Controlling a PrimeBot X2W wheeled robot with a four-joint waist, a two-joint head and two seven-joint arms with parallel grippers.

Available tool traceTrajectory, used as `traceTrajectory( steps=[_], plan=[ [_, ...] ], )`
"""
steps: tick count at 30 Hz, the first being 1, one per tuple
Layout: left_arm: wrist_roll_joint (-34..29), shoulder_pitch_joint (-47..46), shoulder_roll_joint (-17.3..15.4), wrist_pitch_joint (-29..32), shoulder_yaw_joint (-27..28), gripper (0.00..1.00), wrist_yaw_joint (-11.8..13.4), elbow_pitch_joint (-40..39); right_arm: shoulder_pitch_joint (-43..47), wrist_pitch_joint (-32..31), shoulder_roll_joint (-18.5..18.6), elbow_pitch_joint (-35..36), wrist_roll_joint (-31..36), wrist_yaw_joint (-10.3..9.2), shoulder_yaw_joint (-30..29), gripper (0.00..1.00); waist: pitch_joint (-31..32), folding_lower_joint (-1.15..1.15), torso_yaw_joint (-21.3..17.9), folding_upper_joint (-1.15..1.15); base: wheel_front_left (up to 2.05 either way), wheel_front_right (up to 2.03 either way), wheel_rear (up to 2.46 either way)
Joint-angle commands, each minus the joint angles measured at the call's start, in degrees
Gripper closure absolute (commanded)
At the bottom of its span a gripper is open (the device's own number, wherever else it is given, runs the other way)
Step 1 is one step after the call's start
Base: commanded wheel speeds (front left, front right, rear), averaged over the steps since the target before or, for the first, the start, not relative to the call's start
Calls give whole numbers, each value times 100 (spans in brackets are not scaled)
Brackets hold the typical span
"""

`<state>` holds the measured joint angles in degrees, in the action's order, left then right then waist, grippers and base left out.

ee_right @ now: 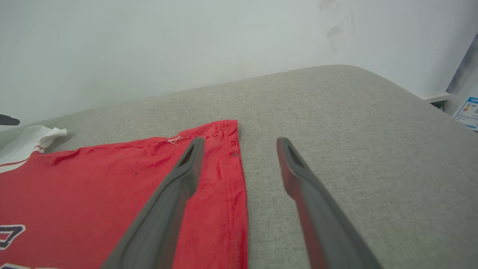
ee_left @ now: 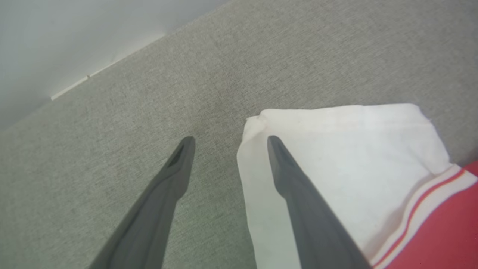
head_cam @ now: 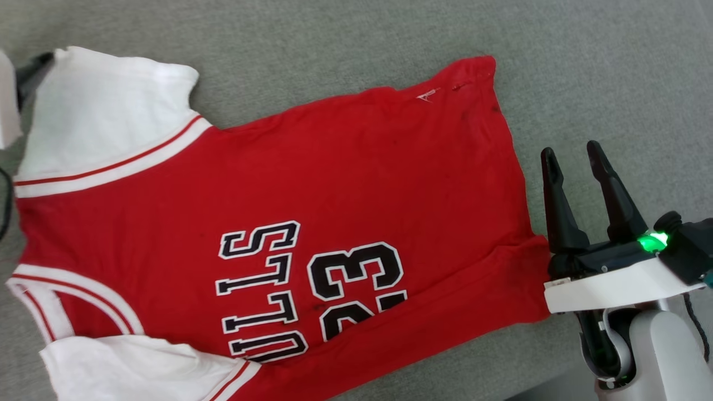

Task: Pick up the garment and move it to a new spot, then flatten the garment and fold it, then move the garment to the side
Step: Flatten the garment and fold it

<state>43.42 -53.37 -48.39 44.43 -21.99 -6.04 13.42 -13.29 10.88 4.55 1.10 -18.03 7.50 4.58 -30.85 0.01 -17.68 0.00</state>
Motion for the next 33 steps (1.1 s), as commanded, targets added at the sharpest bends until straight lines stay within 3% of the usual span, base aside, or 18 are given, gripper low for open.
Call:
traceTrajectory(
  steps=[1, 5, 11, 12, 13, 14, 19, 25, 33],
  plan=[
    [-3, -80, -38, 172, -45, 0, 27, 126, -100, 50, -42, -63, 11, -2, -3, 0, -153, -1, -148, 0, 0, 0, 0],
    [95, -249, -70, 606, -101, 0, 72, 366, -196, 139, -108, -214, 67, -3, -76, 0, -271, -1, -243, 0, 0, 0, 0],
    [6, -260, -55, 764, -264, 0, 64, 710, -261, 226, -146, -362, 41, -3, -49, 0, -388, -1, -296, 0, 0, 0, 0],
    [10, -232, -67, 843, -330, 52, 35, 768, -274, 230, -150, -377, 40, -3, -44, 0, -397, -1, -296, 0, 0, 0, 0],
    [-5, -218, -83, 879, -381, 71, 21, 801, -283, 242, -154, -385, 43, -3, -41, 0, -405, -1, -293, 0, 0, 0, 0],
    [-4, -215, -86, 883, -404, 100, 10, 825, -290, 255, -156, -397, 50, -3, -43, 0, -409, -1, -287, 0, 0, 0, 0],
    [121, -230, 105, 488, -369, 100, -52, 871, -318, 239, -161, -436, 117, -3, -59, 0, -339, -1, -174, 0, 0, 0, 0],
    [109, -281, 290, -446, -333, 100, -108, 829, -329, 26, -6, -399, 222, -3, -136, 0, -9, -1, 89, 0, 0, 0, 0],
    [368, 66, 402, -1260, -554, 100, -140, 323, -264, -1008, 581, -266, 290, -3, -131, 0, 648, -1, 580, 0, 0, 0, 0]
  ],
)
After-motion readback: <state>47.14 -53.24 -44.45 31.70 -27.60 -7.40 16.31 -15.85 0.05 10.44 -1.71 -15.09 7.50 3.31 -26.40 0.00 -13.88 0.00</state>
